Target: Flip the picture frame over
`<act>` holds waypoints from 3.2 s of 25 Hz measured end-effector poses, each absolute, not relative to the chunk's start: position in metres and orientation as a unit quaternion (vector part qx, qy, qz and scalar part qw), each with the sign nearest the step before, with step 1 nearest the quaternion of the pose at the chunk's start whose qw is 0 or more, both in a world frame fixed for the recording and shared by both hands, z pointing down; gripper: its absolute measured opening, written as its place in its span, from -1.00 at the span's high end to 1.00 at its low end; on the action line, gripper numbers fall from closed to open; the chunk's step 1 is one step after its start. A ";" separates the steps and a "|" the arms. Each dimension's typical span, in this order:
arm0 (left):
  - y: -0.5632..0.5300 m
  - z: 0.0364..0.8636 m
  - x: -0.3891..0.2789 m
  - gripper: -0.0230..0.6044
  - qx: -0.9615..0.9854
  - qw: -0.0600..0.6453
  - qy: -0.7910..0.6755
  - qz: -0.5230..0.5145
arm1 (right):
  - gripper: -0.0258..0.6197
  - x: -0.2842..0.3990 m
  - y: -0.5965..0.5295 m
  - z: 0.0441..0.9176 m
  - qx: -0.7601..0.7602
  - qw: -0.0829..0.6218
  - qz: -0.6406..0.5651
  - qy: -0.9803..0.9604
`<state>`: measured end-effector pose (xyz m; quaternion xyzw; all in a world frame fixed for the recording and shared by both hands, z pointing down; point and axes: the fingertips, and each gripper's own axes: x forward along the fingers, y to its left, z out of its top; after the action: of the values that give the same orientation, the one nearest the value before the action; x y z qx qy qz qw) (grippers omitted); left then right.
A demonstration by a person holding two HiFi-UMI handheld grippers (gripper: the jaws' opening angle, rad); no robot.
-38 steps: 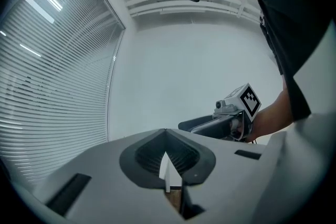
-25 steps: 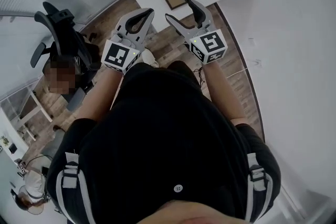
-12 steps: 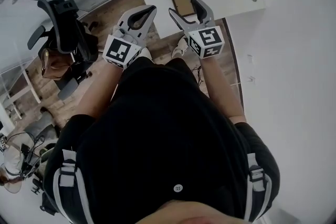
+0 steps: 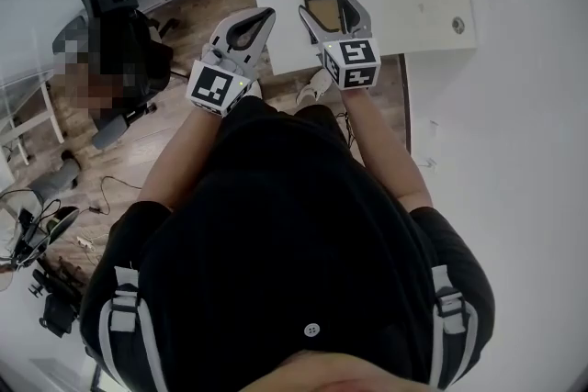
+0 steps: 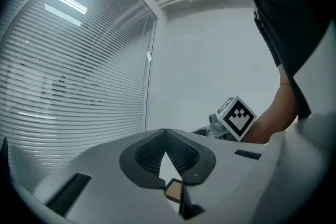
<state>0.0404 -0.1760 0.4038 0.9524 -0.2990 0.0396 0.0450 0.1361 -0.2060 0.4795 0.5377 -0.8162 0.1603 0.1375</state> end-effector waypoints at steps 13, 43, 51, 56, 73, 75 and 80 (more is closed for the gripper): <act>-0.193 0.488 0.060 0.91 0.941 0.092 -0.315 0.079 | -0.09 0.145 -0.213 0.584 0.555 0.197 0.204 -0.782; -0.201 0.583 0.073 0.91 0.927 0.153 -0.329 0.096 | 0.41 0.147 -0.196 0.725 0.564 0.310 0.302 -0.704; -0.196 0.587 0.070 0.91 0.927 0.160 -0.327 0.095 | 0.51 0.146 -0.190 0.737 0.560 0.334 0.305 -0.694; -0.192 0.587 0.067 0.91 0.926 0.160 -0.327 0.096 | 0.58 0.148 -0.189 0.739 0.564 0.348 0.295 -0.688; -0.188 0.579 0.045 0.91 0.924 0.157 -0.335 0.093 | 0.77 0.152 -0.189 0.727 0.588 0.324 0.308 -0.674; -0.188 0.574 0.044 0.91 0.926 0.154 -0.334 0.091 | 0.77 0.154 -0.189 0.723 0.592 0.316 0.313 -0.672; -0.186 0.561 0.043 0.91 0.929 0.144 -0.329 0.085 | 0.77 0.154 -0.189 0.704 0.594 0.299 0.322 -0.674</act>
<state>0.0433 -0.1865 0.5609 0.9292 -0.3294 0.0854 0.1445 0.1542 -0.1888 0.7044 0.5944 -0.6737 0.3216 0.2989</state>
